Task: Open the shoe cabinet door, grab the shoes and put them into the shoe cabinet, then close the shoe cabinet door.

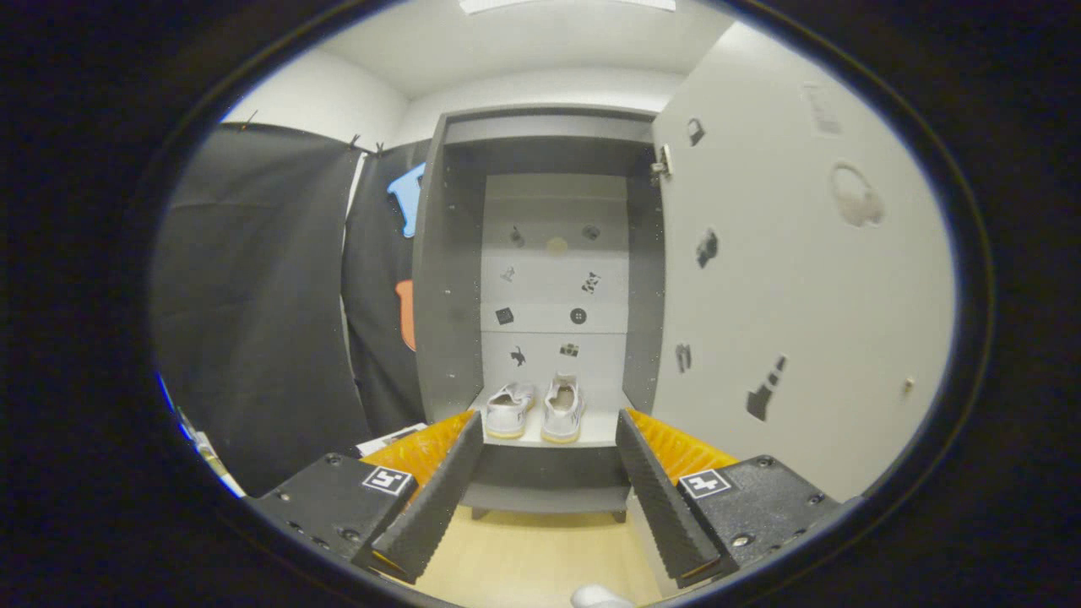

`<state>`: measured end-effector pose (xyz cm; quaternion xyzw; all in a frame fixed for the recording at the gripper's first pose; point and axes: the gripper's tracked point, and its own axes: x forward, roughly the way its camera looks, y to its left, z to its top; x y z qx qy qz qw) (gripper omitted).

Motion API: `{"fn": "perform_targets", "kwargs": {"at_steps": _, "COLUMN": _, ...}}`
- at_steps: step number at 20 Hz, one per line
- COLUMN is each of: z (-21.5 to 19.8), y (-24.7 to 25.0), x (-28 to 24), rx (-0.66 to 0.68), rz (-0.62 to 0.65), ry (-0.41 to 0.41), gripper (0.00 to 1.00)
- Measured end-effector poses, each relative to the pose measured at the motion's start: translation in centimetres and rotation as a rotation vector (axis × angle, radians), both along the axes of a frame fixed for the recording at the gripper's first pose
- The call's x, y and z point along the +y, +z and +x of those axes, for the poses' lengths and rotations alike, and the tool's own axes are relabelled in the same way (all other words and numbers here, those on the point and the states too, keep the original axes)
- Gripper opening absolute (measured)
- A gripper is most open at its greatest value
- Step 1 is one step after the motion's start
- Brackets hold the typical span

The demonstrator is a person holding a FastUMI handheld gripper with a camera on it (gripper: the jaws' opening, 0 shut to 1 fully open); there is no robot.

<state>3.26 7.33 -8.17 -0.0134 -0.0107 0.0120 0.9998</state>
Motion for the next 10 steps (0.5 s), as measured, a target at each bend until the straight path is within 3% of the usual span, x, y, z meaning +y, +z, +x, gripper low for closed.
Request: {"fn": "perform_targets", "kwargs": {"at_steps": 10, "z": -14.2, "y": 1.1, "x": -11.6, "rx": -0.022, "rz": 0.048, "ry": -0.145, "gripper": 1.0}}
